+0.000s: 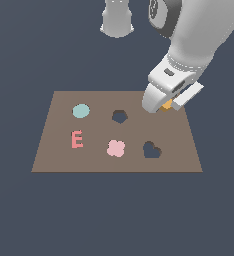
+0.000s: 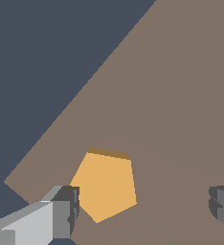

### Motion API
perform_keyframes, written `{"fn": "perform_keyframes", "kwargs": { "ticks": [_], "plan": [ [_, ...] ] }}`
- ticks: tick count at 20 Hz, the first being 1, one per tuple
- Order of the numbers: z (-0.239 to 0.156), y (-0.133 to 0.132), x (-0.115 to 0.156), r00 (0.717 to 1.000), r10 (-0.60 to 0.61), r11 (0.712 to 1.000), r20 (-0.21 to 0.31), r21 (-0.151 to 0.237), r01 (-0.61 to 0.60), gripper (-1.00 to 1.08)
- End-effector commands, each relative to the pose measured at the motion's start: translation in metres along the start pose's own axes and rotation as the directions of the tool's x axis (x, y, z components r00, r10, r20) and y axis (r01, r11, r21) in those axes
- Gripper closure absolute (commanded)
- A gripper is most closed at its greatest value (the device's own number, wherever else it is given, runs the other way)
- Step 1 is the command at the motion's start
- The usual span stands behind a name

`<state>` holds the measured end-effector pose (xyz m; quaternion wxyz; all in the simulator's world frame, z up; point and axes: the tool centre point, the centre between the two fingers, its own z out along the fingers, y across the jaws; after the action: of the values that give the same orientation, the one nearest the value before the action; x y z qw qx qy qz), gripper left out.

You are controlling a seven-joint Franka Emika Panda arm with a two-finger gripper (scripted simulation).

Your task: Insert a designated object into the corresponding slot on a board.

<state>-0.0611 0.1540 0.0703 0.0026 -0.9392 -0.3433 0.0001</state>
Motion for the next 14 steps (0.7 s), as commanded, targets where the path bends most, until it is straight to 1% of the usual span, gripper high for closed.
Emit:
{"fn": "perform_keyframes", "kwargs": {
  "ticks": [1, 6, 14],
  "plan": [
    [0.010, -0.015, -0.001, 0.998, -0.069, 0.998, 0.000, -0.002, 0.069, -0.92],
    [0.020, -0.031, -0.004, 0.990, -0.141, 0.990, 0.001, -0.003, 0.141, -0.92],
    [0.021, -0.031, -0.005, 0.990, -0.141, 0.990, 0.003, -0.004, 0.141, -0.92]
  ]
}}
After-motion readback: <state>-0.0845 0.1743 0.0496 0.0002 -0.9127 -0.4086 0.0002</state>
